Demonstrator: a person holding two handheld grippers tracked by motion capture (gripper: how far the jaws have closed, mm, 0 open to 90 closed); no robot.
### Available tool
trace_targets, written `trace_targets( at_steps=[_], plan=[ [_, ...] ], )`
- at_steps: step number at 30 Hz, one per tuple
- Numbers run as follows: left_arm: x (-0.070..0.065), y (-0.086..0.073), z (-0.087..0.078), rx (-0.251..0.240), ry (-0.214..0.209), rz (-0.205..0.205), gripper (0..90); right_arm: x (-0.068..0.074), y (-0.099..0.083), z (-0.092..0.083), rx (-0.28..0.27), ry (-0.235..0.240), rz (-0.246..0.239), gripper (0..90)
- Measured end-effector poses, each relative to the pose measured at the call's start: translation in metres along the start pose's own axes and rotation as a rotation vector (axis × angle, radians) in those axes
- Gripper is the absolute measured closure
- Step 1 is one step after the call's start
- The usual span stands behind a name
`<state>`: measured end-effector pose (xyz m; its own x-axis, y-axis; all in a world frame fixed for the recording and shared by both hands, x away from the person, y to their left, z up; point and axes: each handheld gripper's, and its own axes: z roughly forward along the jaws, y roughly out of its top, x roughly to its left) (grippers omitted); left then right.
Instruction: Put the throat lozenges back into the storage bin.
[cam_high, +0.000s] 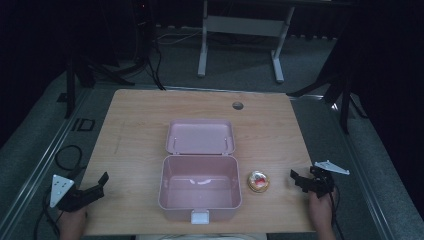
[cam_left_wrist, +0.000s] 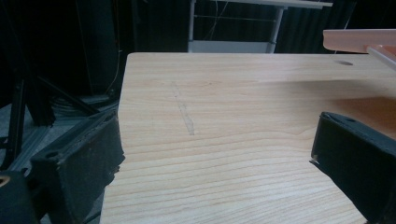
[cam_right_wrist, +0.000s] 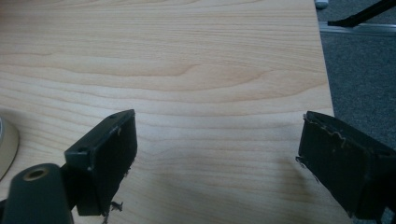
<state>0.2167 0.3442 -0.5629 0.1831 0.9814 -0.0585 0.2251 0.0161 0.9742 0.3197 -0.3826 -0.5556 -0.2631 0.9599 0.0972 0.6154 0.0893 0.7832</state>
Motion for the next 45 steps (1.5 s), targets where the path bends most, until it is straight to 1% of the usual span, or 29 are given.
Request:
trace_targets(
  at_steps=[3, 6, 9, 10, 11, 12, 13, 14, 16, 18, 19, 20, 22, 24, 26, 29, 32, 35, 37, 40, 42, 43, 44, 45],
  plan=[
    [0.000, 0.000, 0.000, -0.005, -0.002, 0.002, 4.7, 0.002, 0.002, 0.000, -0.001, 0.006, -0.028, 11.4],
    [0.000, 0.000, -0.001, -0.007, -0.004, 0.001, 4.3, 0.003, 0.004, 0.000, 0.014, 0.016, -0.040, 11.4],
    [0.001, 0.000, 0.000, -0.004, -0.012, -0.004, 3.6, 0.004, 0.008, 0.003, 0.089, 0.036, -0.056, 11.4],
    [0.000, 0.000, 0.000, -0.004, -0.008, -0.001, 3.2, 0.005, 0.008, 0.005, 0.113, 0.045, -0.064, 11.4],
    [0.000, 0.000, 0.000, -0.007, -0.009, 0.001, 3.2, 0.007, 0.009, 0.006, 0.152, 0.052, -0.079, 11.3],
    [0.000, 0.000, 0.000, -0.007, -0.011, 0.001, 3.1, 0.010, 0.010, 0.007, 0.172, 0.042, -0.101, 11.3],
    [0.000, 0.000, 0.000, -0.008, -0.009, 0.001, 2.9, 0.012, 0.011, 0.007, 0.192, 0.045, -0.114, 11.3],
    [0.000, 0.000, 0.000, -0.008, -0.010, 0.001, 2.9, 0.015, 0.013, 0.007, 0.216, 0.059, -0.123, 11.3],
    [0.000, 0.000, 0.000, -0.008, -0.009, 0.001, 2.6, 0.020, 0.017, 0.005, 0.244, 0.060, -0.159, 11.3],
    [0.000, 0.000, 0.000, -0.007, -0.010, 0.001, 2.6, 0.026, 0.022, 0.003, 0.288, 0.048, -0.203, 11.3],
    [0.000, 0.000, 0.000, -0.009, -0.008, 0.002, 2.5, 0.028, 0.025, 0.003, 0.313, 0.050, -0.221, 11.3],
    [0.000, 0.000, 0.000, -0.010, -0.009, 0.002, 2.5, 0.029, 0.027, 0.002, 0.330, 0.051, -0.229, 11.3],
    [0.000, 0.000, 0.000, -0.009, -0.005, 0.001, 2.3, 0.033, 0.031, 0.000, 0.371, 0.044, -0.259, 11.3],
    [0.000, 0.000, 0.000, -0.008, -0.004, 0.000, 2.3, 0.036, 0.035, -0.002, 0.413, 0.054, -0.288, 11.3],
    [0.000, 0.000, 0.000, -0.010, -0.007, 0.000, 2.3, 0.038, 0.038, -0.004, 0.471, 0.057, -0.319, 11.3],
    [0.000, 0.000, 0.000, -0.009, -0.007, 0.000, 2.0, 0.039, 0.043, -0.009, 0.540, 0.063, -0.364, 11.3],
    [0.001, 0.000, 0.000, -0.010, -0.001, -0.002, 1.9, 0.041, 0.048, -0.016, 0.606, 0.081, -0.396, 11.2],
    [0.001, 0.000, 0.000, -0.010, 0.001, -0.001, 1.8, 0.044, 0.050, -0.022, 0.666, 0.095, -0.439, 11.2],
    [0.001, 0.000, 0.000, -0.010, 0.000, -0.003, 1.8, 0.047, 0.050, -0.025, 0.712, 0.093, -0.471, 11.3],
    [0.001, 0.000, -0.001, -0.015, 0.000, -0.011, 1.8, 0.048, 0.049, -0.029, 0.772, 0.105, -0.504, 11.3],
    [0.002, 0.000, -0.001, -0.019, 0.000, -0.015, 1.8, 0.049, 0.047, -0.032, 0.800, 0.114, -0.538, 11.3],
    [0.002, 0.000, -0.001, -0.016, -0.002, -0.016, 1.8, 0.049, 0.047, -0.034, 0.824, 0.126, -0.541, 11.3],
    [0.002, 0.000, -0.001, -0.017, -0.002, -0.015, 1.8, 0.049, 0.046, -0.036, 0.836, 0.136, -0.550, 11.3],
    [0.002, 0.000, -0.001, -0.017, -0.002, -0.015, 1.8, 0.049, 0.046, -0.036, 0.836, 0.136, -0.550, 11.3]
  ],
)
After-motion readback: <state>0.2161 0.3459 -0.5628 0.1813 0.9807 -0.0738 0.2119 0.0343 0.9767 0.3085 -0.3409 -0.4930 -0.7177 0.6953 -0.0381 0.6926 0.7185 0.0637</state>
